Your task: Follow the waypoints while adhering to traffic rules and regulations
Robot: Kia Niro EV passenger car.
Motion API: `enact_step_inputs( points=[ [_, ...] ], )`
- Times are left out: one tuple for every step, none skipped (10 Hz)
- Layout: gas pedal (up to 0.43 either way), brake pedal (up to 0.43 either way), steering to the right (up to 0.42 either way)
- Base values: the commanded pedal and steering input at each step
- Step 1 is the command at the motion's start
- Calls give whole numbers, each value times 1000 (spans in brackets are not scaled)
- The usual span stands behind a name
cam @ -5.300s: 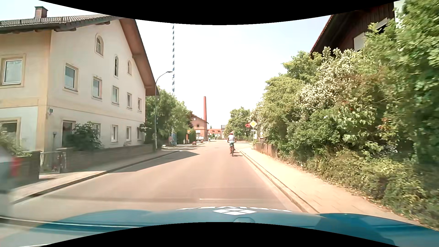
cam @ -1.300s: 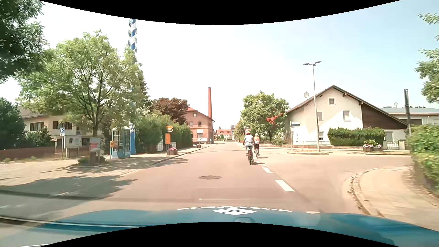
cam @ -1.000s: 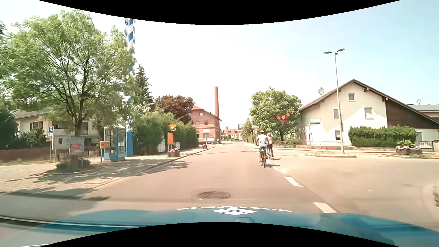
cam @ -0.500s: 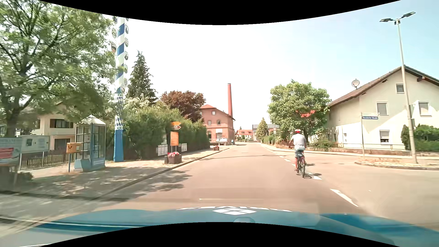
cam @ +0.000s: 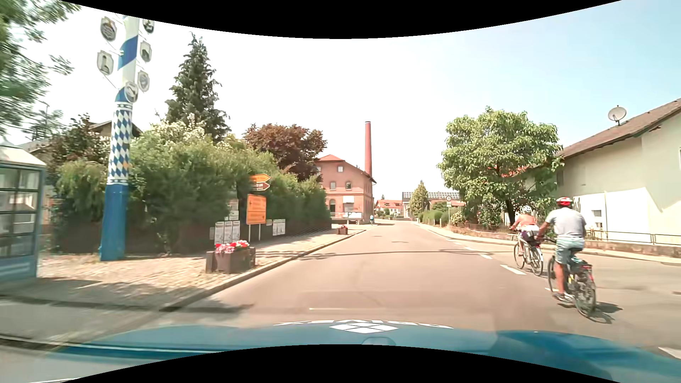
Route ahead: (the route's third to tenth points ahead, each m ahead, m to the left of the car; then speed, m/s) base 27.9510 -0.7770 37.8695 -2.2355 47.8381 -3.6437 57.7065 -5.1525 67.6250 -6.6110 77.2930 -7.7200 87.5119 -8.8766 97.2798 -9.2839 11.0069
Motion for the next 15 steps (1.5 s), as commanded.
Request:
enact_step_inputs(
  points=[
    [461, 0, 40],
    [461, 0, 44],
    [449, 0, 44],
    [449, 0, 42],
    [441, 0, 40],
    [421, 0, 39],
    [409, 0, 39],
    [370, 0, 39],
    [339, 0, 39],
    [319, 0, 39],
    [311, 0, 39],
    [287, 0, 40],
    [287, 0, 40],
    [268, 0, 39],
    [260, 0, 39]
  ],
)
